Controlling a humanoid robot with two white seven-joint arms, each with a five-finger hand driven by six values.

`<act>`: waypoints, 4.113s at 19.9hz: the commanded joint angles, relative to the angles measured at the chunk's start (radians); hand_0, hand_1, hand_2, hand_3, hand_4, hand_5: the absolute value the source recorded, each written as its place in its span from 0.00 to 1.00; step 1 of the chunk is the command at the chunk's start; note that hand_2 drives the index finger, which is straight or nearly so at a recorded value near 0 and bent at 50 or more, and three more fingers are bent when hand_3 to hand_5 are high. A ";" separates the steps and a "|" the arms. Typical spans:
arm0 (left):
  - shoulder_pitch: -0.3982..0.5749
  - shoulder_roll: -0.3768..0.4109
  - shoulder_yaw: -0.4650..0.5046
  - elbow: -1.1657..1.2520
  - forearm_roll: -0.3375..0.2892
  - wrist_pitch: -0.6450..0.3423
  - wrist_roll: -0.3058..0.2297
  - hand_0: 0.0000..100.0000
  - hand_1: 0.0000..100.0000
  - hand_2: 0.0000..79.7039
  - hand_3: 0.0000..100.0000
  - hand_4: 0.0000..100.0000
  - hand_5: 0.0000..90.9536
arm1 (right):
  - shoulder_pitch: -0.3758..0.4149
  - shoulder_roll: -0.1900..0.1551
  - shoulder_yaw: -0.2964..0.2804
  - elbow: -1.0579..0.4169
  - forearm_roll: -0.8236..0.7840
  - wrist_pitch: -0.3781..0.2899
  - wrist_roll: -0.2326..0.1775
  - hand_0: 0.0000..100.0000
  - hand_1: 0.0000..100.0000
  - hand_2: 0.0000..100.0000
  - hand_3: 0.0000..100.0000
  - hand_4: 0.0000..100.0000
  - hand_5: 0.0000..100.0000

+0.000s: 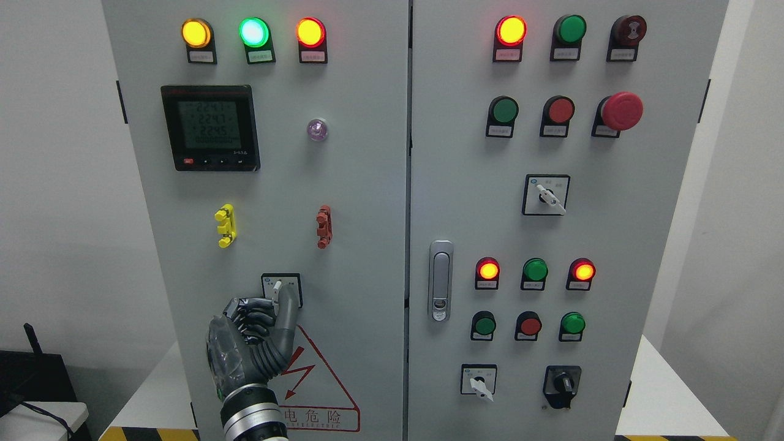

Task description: Turn on light switch 1

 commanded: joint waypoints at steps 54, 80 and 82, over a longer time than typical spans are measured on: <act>-0.016 0.000 -0.035 0.017 0.005 0.023 -0.009 0.47 0.32 0.74 0.82 0.84 0.79 | 0.000 0.000 0.000 -0.001 -0.017 0.000 0.000 0.12 0.39 0.00 0.00 0.00 0.00; -0.010 -0.002 -0.029 0.012 0.014 0.018 -0.009 0.10 0.26 0.73 0.83 0.84 0.79 | 0.000 0.000 0.000 -0.001 -0.018 0.000 0.000 0.12 0.39 0.00 0.00 0.00 0.00; -0.004 -0.005 -0.026 0.009 0.014 0.014 -0.009 0.08 0.27 0.73 0.83 0.84 0.78 | 0.000 0.000 0.000 0.001 -0.017 0.000 0.000 0.12 0.39 0.00 0.00 0.00 0.00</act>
